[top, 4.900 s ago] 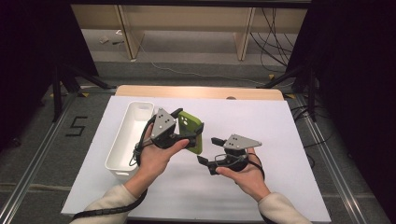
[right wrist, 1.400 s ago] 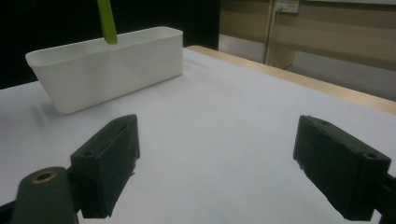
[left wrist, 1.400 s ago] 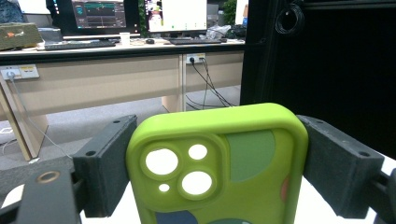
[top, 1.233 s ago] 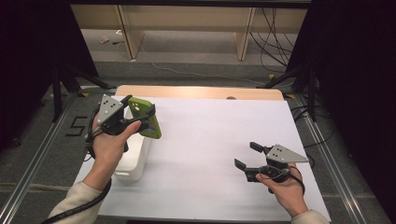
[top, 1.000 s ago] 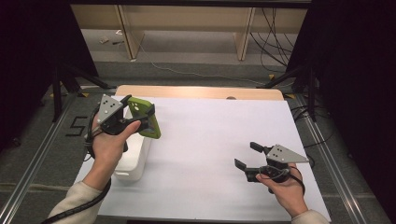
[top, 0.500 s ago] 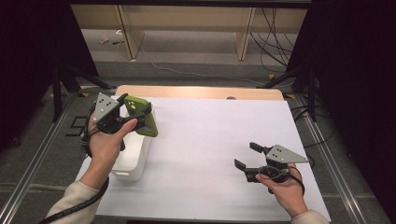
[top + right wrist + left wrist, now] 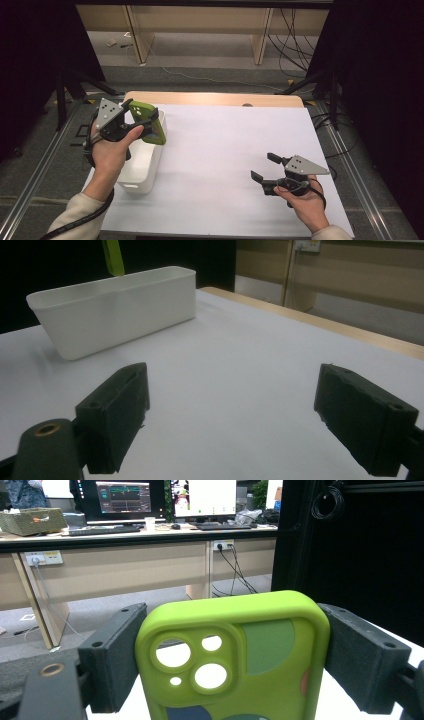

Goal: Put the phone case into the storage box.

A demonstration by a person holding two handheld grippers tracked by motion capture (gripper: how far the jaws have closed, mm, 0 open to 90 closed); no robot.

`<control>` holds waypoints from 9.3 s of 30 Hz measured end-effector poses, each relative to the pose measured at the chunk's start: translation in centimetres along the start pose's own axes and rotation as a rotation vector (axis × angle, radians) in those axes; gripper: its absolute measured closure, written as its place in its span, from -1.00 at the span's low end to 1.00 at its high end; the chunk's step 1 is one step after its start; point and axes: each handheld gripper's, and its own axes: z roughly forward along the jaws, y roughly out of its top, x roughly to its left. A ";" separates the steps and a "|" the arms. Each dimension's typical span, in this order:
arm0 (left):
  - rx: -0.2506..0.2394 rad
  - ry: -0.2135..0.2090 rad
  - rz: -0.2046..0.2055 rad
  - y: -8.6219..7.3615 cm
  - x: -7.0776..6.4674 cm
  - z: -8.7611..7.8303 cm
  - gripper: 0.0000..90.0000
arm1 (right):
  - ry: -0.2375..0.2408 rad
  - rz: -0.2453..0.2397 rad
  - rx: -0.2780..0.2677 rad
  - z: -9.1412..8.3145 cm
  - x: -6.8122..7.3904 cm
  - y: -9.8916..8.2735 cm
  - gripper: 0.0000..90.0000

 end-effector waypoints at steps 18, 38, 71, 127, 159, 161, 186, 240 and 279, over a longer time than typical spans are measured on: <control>0.008 0.019 0.006 -0.1 0.6 0.1 -0.64 | 0.002 0.000 0.000 0.1 0.0 -0.1 -0.66; 0.011 0.033 0.003 0.0 1.3 0.2 -0.64 | 0.004 -0.001 0.003 0.2 0.1 -0.1 -0.66; 0.016 0.048 0.023 0.0 2.0 0.7 -0.64 | 0.006 0.001 0.010 0.2 0.2 -0.2 -0.66; 0.028 0.080 0.021 0.0 3.8 2.1 -0.64 | 0.012 0.001 0.009 0.3 0.3 -0.3 -0.66; 0.043 0.088 0.036 -0.1 4.5 3.3 -0.64 | 0.013 0.006 0.014 0.3 0.3 -0.4 -0.66; 0.043 0.089 0.035 -0.1 4.6 3.5 -0.64 | 0.014 0.006 0.013 0.4 0.3 -0.4 -0.66; 0.052 0.094 0.038 0.1 5.2 4.3 -0.64 | 0.016 0.007 0.013 0.4 0.3 -0.4 -0.66; 0.067 0.101 0.038 0.1 6.1 6.1 -0.64 | 0.022 0.006 0.011 0.4 0.3 -0.4 -0.66; 0.090 0.106 0.036 -0.3 6.8 7.2 -0.64 | 0.025 0.007 0.011 0.4 0.3 -0.5 -0.66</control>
